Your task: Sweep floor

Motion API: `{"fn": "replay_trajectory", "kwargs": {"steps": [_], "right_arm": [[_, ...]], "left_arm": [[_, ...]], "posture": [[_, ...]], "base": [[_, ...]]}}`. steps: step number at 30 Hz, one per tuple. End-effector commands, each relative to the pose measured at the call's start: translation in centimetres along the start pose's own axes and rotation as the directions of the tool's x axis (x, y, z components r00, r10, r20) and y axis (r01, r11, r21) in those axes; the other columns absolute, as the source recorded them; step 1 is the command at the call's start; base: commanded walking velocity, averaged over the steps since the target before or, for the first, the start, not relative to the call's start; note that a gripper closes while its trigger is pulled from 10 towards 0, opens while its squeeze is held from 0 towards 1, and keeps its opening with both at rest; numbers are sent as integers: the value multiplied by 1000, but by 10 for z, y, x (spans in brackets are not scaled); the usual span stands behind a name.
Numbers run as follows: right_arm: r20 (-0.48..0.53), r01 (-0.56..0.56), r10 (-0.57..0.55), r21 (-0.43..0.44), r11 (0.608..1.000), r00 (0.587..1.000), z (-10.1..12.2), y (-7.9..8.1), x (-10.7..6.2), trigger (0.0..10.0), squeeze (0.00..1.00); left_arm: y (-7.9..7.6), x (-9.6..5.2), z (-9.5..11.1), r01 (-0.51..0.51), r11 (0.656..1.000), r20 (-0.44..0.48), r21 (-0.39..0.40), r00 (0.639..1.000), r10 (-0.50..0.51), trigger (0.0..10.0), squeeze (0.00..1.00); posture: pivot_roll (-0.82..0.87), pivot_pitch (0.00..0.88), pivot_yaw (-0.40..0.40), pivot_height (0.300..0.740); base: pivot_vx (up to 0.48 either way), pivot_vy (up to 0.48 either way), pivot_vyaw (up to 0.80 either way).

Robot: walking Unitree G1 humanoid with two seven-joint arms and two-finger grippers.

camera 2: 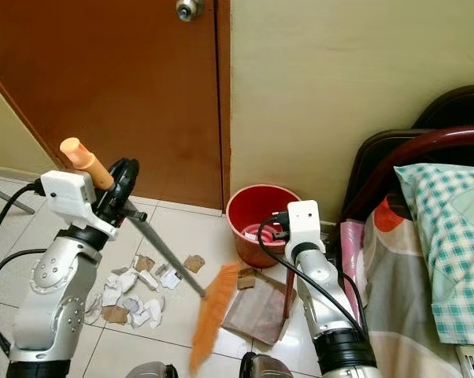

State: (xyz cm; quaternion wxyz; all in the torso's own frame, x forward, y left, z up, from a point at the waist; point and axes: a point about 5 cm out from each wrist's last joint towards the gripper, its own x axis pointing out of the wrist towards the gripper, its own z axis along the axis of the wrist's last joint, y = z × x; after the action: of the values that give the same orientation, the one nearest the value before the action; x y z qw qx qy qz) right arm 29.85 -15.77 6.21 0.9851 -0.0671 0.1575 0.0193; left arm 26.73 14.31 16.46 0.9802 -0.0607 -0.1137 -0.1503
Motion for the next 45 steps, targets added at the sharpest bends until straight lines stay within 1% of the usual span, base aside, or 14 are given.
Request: {"fn": "replay_trajectory", "kwargs": {"steps": [1,2,6,13,19,22,25,27,35,37,38,39,41,45], "right_arm": [[-9,1,-1,-7,1000,1000,-2,-1,1,10000,0],[-9,1,-1,-7,1000,1000,-2,-1,1,10000,0],[-11,-12,12,2,1000,1000,-1,-1,2,10000,0],[-9,-23,23,4,1000,1000,-2,-4,-1,10000,0],[-9,-41,41,6,999,999,-2,0,1,10000,0],[13,-71,71,17,997,997,2,5,2,10000,0],[20,-79,78,19,997,997,4,7,1,10000,0],[24,-79,79,19,997,997,4,6,1,10000,0],[25,-73,72,21,997,997,2,4,-1,10000,0],[25,-75,74,21,997,997,2,5,-1,10000,0],[25,-78,77,20,997,997,2,6,-1,10000,0],[25,-78,77,20,997,997,2,6,-1,10000,0],[26,-82,82,18,996,996,3,6,-1,10000,0],[25,-84,83,16,996,996,3,6,0,10000,0]], "left_arm": [[7,0,1,-29,998,5,55,1000,28,10000,0],[7,0,1,-29,998,5,55,1000,28,10000,0],[27,4,-25,-118,972,-53,201,990,131,10000,0],[33,16,-9,-168,964,19,206,986,168,10000,0],[36,23,-22,-151,965,20,216,989,150,10000,0],[24,38,-30,-91,970,25,226,996,87,10000,0],[14,49,-37,-57,987,3,152,998,57,10000,0],[4,55,-41,-15,988,2,152,1000,15,10000,0],[-35,53,-72,223,951,-80,214,974,-210,10000,0],[-42,51,-76,259,951,-81,169,965,-248,10000,0],[-52,49,-79,318,941,-84,116,947,-310,10000,0],[-52,49,-79,318,941,-84,116,947,-310,10000,0],[-69,46,-80,375,927,-77,-10,924,-375,10000,0],[-84,43,-74,419,907,-33,-23,907,-420,10000,0]], "posture": [[-3,101,-30,740],[-3,101,-30,740],[-12,96,-31,740],[-26,91,-26,740],[-9,86,-31,740],[-14,79,-32,740],[-24,75,-29,740],[-28,75,-26,740],[-32,74,-22,740],[-33,78,-22,740],[-33,78,-22,740],[-33,78,-22,740],[-31,80,-25,740],[-31,81,-24,740]], "base": [[0,0,0],[0,0,0],[0,0,0],[0,0,0],[0,0,0],[0,0,0],[0,0,0],[0,0,0],[0,0,0],[0,0,0],[0,0,0],[0,0,0],[0,0,0],[0,0,0]]}}
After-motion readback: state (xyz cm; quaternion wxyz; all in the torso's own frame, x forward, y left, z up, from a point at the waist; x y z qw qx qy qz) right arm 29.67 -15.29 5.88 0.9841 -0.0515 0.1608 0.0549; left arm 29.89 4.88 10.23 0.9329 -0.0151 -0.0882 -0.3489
